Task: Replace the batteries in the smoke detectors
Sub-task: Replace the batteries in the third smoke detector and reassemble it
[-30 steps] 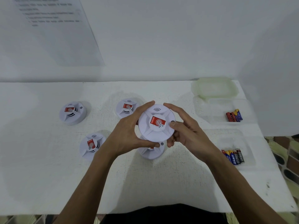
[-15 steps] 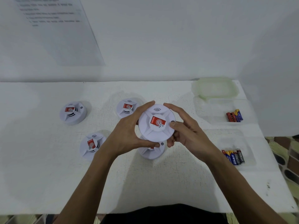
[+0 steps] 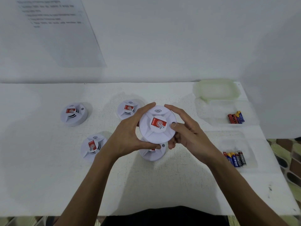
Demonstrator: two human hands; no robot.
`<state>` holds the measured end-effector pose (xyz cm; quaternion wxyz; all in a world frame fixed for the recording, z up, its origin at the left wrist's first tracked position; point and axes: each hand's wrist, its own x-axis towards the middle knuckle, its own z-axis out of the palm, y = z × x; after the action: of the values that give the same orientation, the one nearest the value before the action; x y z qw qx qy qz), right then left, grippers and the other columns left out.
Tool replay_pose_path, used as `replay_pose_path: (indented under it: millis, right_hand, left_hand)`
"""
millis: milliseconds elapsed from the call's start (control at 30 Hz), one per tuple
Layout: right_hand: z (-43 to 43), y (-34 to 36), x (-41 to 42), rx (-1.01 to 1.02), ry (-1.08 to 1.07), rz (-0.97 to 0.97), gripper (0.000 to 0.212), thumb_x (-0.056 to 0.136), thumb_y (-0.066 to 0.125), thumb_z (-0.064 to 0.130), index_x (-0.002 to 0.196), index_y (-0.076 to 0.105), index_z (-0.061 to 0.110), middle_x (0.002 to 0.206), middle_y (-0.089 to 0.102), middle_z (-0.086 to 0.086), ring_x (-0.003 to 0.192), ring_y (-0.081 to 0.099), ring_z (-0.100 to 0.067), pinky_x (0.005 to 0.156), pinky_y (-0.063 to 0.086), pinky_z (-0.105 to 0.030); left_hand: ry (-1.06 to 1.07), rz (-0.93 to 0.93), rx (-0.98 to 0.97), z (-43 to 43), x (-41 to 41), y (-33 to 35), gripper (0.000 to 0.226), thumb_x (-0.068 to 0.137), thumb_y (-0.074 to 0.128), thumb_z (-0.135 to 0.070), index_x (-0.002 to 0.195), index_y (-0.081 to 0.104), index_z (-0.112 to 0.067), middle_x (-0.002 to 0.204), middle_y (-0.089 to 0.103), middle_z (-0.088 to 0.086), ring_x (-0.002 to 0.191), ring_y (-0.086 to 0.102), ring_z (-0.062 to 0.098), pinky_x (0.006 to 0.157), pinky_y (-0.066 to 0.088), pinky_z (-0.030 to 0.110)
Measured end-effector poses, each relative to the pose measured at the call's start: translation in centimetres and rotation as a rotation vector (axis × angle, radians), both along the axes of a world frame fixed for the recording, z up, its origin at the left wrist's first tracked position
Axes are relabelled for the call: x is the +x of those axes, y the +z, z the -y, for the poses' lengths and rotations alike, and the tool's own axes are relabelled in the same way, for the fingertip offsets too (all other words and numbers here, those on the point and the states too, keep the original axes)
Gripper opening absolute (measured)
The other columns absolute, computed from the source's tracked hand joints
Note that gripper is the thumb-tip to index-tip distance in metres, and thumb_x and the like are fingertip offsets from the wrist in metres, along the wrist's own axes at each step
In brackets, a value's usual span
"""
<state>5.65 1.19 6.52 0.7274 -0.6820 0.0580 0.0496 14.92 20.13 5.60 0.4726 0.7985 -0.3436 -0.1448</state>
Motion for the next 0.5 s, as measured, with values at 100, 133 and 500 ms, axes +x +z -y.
replay_pose_path:
  millis: [100, 133, 500]
  right_hand:
    - [-0.1, 0.1, 0.0, 0.000, -0.009, 0.004, 0.047, 0.103, 0.042, 0.008, 0.139, 0.047, 0.038, 0.095, 0.060, -0.036, 0.064, 0.059, -0.030, 0.067, 0.052, -0.039]
    - [-0.1, 0.1, 0.0, 0.005, -0.008, 0.005, 0.047, 0.102, 0.043, 0.008, 0.139, 0.048, 0.038, 0.095, 0.059, -0.036, 0.064, 0.058, -0.029, 0.067, 0.052, -0.037]
    - [-0.2, 0.6, -0.3, -0.085, -0.024, -0.027, 0.063, 0.093, 0.062, 0.009, 0.143, 0.039, 0.039, 0.101, 0.071, -0.008, 0.068, 0.065, -0.026, 0.069, 0.056, -0.030]
  left_hand:
    - [-0.004, 0.018, 0.009, 0.0, 0.1, -0.2, 0.090, 0.056, 0.072, -0.070, 0.131, 0.021, -0.064, 0.130, 0.037, -0.045, 0.121, 0.042, -0.012, 0.093, 0.034, 0.003]
    - [-0.004, 0.020, 0.011, 0.0, 0.1, -0.2, 0.090, 0.056, 0.072, -0.070, 0.131, 0.021, -0.065, 0.129, 0.037, -0.045, 0.121, 0.042, -0.013, 0.093, 0.034, 0.003]
    - [0.009, 0.066, 0.065, -0.2, 0.6, -1.2, 0.092, 0.057, 0.068, -0.074, 0.135, 0.021, -0.057, 0.134, 0.034, -0.040, 0.128, 0.036, -0.007, 0.104, 0.035, 0.019]
